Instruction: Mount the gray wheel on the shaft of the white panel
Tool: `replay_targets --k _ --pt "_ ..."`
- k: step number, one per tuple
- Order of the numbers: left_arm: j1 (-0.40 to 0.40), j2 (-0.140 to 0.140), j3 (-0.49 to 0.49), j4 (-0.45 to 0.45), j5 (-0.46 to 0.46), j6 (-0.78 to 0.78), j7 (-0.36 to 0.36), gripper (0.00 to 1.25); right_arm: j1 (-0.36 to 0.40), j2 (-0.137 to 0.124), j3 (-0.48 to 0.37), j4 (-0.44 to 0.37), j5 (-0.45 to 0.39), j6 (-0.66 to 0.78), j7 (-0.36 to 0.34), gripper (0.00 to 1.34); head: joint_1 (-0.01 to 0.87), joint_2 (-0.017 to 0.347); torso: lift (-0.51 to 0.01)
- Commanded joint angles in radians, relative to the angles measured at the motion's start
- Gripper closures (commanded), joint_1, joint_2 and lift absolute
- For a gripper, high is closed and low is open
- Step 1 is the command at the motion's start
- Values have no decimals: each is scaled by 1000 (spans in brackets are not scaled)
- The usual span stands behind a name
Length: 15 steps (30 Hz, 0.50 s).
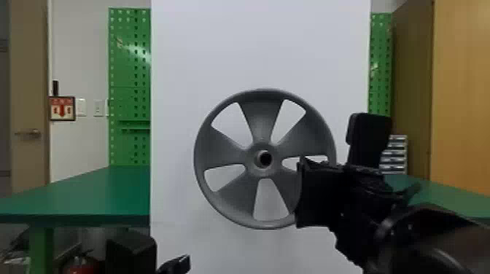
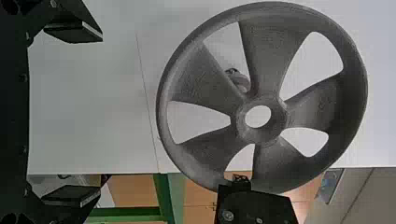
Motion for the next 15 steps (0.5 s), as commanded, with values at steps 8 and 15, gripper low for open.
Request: replay_targets --k 8,15 --pt "0 2 -3 1 1 0 0 130 -22 2 -14 49 -25 -14 0 1204 34 31 -490" --pt "0 3 -3 1 2 0 0 130 -39 -3 -14 75 -43 -20 0 1204 34 31 -490"
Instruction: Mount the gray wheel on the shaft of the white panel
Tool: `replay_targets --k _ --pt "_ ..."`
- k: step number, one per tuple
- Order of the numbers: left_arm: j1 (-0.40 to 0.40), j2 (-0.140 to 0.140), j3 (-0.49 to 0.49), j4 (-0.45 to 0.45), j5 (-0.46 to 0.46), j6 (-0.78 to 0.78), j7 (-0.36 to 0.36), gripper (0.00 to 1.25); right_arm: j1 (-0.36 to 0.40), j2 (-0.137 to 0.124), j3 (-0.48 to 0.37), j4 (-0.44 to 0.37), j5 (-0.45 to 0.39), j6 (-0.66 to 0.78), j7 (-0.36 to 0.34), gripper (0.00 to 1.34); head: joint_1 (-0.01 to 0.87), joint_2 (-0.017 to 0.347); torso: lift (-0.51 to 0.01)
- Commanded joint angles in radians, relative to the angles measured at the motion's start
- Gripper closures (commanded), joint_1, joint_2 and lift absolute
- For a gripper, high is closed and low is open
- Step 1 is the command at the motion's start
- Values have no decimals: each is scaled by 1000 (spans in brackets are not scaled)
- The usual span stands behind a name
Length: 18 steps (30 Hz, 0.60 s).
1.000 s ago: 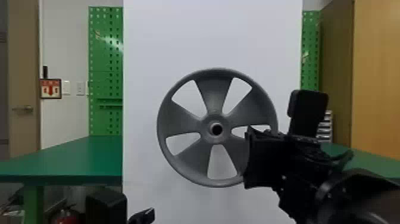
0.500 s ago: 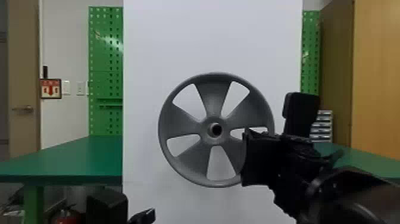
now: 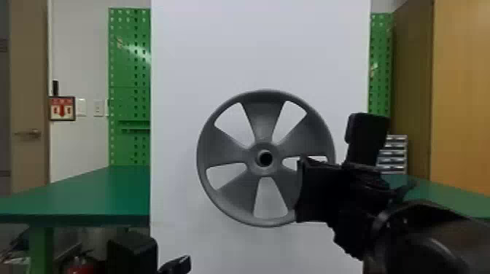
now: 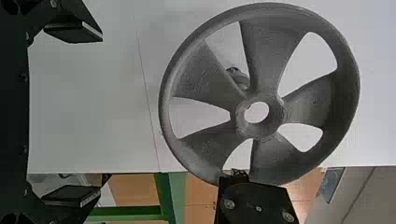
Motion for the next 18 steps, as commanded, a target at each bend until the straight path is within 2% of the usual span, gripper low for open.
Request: replay_targets --k 1,16,18 --pt "0 0 0 0 0 0 0 130 -10 -4 -3 18 -14 -5 0 1204 34 31 -490" --pt "-3 3 3 0 0 0 1 130 -30 -18 -14 78 -19 -31 6 1204 34 31 -490" --pt "-3 3 3 0 2 0 1 130 -33 -19 -18 90 -19 -37 29 1204 34 31 -490"
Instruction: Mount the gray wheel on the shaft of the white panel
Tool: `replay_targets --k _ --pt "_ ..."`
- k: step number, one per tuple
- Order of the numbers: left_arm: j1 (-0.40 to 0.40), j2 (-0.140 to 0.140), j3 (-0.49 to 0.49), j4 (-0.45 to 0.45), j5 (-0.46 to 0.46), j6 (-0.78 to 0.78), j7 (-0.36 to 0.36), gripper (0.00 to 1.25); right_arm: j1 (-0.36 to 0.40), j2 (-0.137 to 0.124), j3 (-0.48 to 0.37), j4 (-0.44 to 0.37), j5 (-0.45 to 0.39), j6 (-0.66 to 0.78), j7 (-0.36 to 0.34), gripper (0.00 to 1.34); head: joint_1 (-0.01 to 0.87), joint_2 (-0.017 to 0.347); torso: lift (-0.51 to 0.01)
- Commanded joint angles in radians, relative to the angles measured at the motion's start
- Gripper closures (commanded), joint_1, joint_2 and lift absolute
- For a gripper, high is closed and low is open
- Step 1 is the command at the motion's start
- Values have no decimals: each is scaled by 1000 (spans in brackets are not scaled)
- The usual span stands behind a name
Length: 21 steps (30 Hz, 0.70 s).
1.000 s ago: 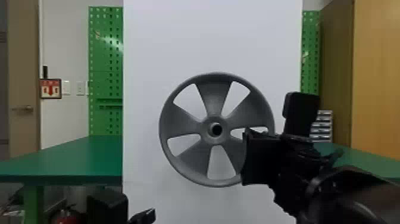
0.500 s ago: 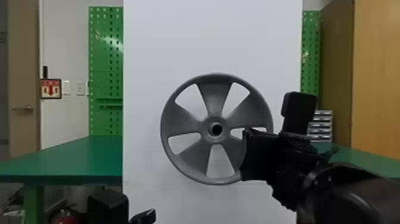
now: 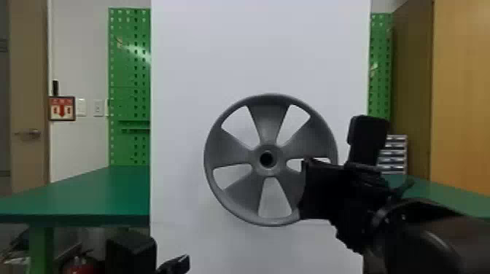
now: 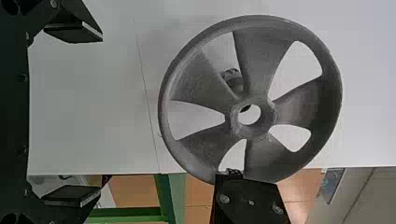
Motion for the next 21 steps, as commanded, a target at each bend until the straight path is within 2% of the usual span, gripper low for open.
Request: replay_targets --k 1,6,13,21 --pt "-1 0 0 0 1 0 0 130 -8 -3 -8 24 -2 -10 34 1204 34 31 -490" --pt "-3 2 0 0 1 0 0 130 -13 -6 -23 53 2 -24 105 1204 34 31 -490" --pt "-3 2 0 0 1 0 0 130 -16 -8 -23 67 17 -29 111 1204 34 31 -490" --pt "-3 2 0 0 0 0 0 130 -25 -11 -31 92 34 -46 166 1204 34 31 -490"
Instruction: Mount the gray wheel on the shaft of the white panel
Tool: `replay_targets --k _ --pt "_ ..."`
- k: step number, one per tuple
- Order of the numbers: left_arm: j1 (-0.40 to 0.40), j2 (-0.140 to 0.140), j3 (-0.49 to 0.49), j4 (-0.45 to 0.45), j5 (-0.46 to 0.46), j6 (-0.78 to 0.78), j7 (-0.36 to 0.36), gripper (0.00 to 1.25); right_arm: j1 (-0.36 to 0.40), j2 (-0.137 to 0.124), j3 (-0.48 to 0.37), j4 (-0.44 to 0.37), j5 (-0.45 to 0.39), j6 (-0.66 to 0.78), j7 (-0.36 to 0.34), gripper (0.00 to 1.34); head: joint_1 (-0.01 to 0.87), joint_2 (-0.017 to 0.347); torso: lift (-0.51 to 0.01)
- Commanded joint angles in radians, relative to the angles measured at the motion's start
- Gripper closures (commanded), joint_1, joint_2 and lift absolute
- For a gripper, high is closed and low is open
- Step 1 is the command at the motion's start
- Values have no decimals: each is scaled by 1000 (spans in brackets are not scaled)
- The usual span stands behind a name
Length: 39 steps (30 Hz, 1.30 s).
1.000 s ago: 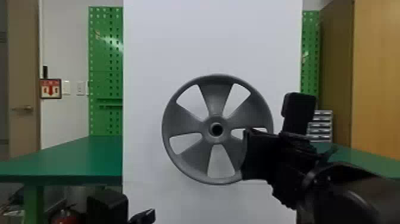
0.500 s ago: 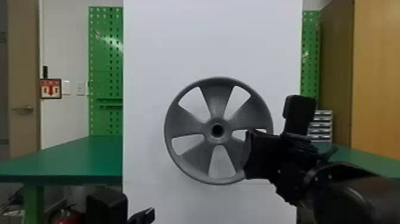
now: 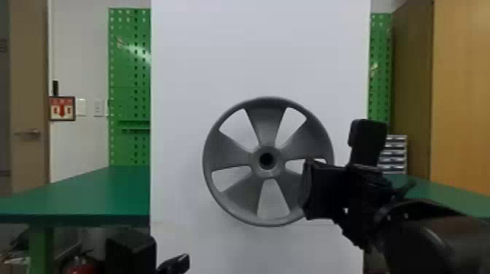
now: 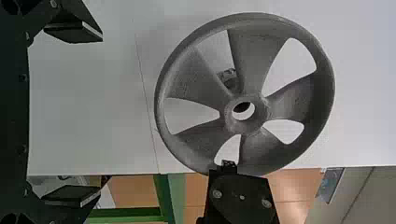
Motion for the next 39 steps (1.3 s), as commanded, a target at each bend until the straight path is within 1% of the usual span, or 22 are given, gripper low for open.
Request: replay_targets --k 1,12,17,39 --pt "0 0 0 0 -2 -1 0 130 -5 -1 -2 13 5 -14 12 1204 34 31 -490" --pt "-2 0 -3 0 -2 1 0 130 -16 -4 -2 32 14 -23 18 1204 34 31 -490" --pt "-2 0 -2 0 -2 -1 0 130 -17 -4 -2 49 14 -34 38 1204 34 31 -490" --pt "-3 2 -6 0 -3 1 0 130 -29 -4 7 84 22 -49 43 1204 34 31 -490"
